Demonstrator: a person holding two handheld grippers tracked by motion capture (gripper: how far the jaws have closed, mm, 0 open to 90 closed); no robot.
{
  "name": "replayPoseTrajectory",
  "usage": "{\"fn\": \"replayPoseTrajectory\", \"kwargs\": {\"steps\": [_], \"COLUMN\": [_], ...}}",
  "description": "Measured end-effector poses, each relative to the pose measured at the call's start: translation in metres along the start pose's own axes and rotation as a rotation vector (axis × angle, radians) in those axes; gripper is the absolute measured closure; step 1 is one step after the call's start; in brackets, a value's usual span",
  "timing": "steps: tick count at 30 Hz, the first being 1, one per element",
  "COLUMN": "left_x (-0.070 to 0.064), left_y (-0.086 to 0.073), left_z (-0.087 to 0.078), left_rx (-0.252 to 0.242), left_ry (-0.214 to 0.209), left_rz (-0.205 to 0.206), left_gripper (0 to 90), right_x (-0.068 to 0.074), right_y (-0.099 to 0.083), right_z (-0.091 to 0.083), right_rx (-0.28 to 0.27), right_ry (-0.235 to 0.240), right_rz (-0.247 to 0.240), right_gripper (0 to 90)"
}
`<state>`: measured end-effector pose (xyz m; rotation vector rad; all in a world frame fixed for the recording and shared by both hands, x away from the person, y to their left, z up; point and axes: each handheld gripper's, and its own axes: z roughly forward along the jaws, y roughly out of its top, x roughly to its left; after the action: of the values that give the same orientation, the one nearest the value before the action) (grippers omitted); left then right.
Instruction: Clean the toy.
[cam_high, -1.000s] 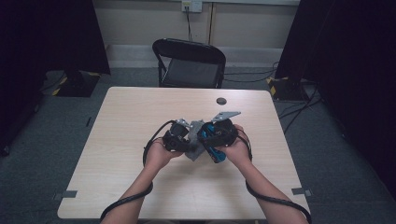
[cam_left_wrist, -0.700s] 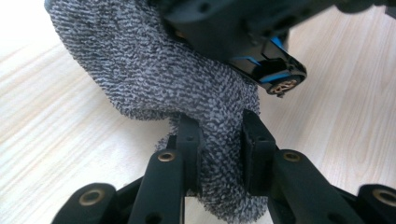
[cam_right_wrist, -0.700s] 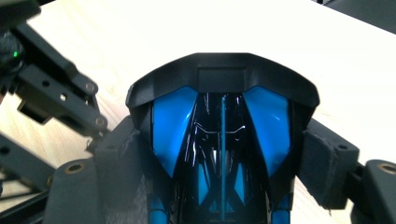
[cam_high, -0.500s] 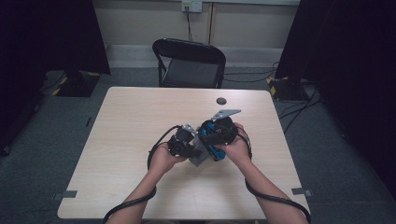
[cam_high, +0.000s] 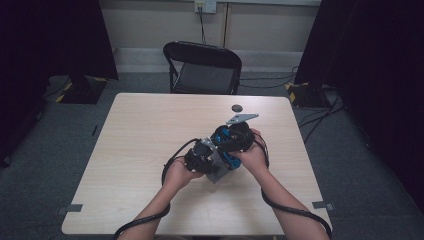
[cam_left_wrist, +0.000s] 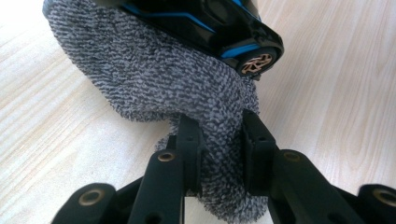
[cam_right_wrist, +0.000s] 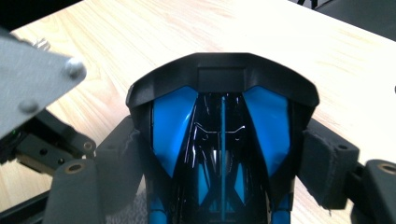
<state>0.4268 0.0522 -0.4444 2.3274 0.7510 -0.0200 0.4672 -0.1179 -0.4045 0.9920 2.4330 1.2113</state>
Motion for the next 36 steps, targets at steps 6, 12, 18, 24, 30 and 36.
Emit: {"fn": "replayPoseTrajectory", "kwargs": {"steps": [6,12,18,24,30,36], "left_x": [-0.002,-0.005,-0.008,-0.011,-0.016,-0.020], "left_y": [-0.002,-0.002,-0.002,-0.002,-0.002,-0.003], "left_z": [0.003,0.007,0.009,0.012,0.013,0.015], "left_rx": [0.010,0.015,0.014,0.016,0.033,0.051], "left_ry": [-0.009,-0.016,-0.020,-0.027,-0.038,-0.051], "left_rz": [0.013,0.028,0.038,0.044,0.058,0.090], "left_gripper": [73.0,73.1,73.1,73.1,73.1,73.1], "right_x": [0.000,0.001,0.001,-0.001,-0.002,-0.004], "right_y": [0.003,0.006,0.008,0.009,0.011,0.014], "right_z": [0.000,-0.001,-0.002,-0.002,-0.004,-0.006], "right_rx": [-0.004,-0.010,-0.013,-0.012,-0.017,-0.028], "right_ry": [0.001,0.001,0.000,-0.002,-0.004,-0.009], "right_rz": [0.000,0.000,-0.001,0.004,0.006,0.018], "right_gripper": [25.7,25.7,25.6,25.7,25.7,25.7]}}
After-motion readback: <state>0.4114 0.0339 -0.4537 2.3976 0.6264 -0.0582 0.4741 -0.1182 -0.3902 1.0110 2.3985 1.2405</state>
